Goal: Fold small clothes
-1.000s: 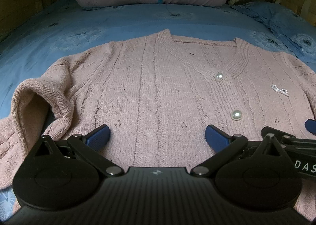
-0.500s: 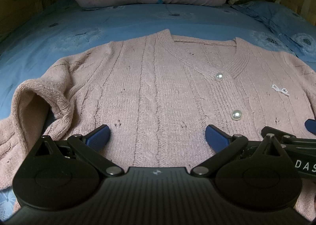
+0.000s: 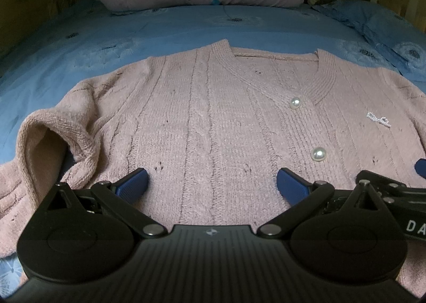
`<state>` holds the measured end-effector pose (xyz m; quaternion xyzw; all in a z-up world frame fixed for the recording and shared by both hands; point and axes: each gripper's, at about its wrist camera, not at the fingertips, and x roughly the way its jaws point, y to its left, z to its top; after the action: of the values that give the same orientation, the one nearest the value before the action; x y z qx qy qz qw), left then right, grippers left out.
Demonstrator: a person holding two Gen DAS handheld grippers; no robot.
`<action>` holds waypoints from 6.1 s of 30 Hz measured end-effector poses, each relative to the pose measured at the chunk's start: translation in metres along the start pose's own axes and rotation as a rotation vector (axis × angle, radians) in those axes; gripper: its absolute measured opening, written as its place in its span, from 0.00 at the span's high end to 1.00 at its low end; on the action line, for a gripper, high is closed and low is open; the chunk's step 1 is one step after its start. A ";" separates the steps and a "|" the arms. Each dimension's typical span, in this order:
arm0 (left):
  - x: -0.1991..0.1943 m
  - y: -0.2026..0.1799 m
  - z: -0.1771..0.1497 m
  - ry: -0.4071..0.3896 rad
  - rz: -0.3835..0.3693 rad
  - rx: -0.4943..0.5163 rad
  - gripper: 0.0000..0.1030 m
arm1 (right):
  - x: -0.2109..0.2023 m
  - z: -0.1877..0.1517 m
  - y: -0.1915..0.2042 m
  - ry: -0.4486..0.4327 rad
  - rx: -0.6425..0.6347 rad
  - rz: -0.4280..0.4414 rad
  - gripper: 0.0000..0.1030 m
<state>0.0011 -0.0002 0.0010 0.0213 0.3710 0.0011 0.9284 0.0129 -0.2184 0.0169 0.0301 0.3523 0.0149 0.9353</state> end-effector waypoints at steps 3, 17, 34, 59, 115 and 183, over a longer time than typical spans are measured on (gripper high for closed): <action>-0.001 0.000 0.001 0.003 -0.002 -0.001 0.00 | -0.004 0.000 -0.001 0.000 0.007 0.004 0.02; -0.006 0.007 0.008 0.060 -0.063 -0.008 0.00 | -0.062 0.023 -0.030 -0.031 0.084 0.028 0.02; -0.020 0.017 0.012 0.067 -0.120 -0.031 0.00 | -0.095 0.015 -0.161 0.013 0.497 -0.239 0.02; -0.021 0.017 0.014 0.078 -0.136 -0.017 0.00 | -0.055 -0.020 -0.214 -0.011 0.726 -0.366 0.11; -0.020 0.058 0.035 0.042 -0.060 -0.080 0.00 | 0.001 0.053 0.028 -0.126 -0.079 0.226 0.86; -0.035 -0.130 0.052 -0.211 -0.146 0.231 0.81 | -0.035 0.054 -0.134 -0.023 0.323 0.062 0.45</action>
<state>0.0100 -0.1327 0.0571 0.1011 0.2696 -0.1111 0.9512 0.0232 -0.3566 0.0718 0.1909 0.3381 -0.0136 0.9214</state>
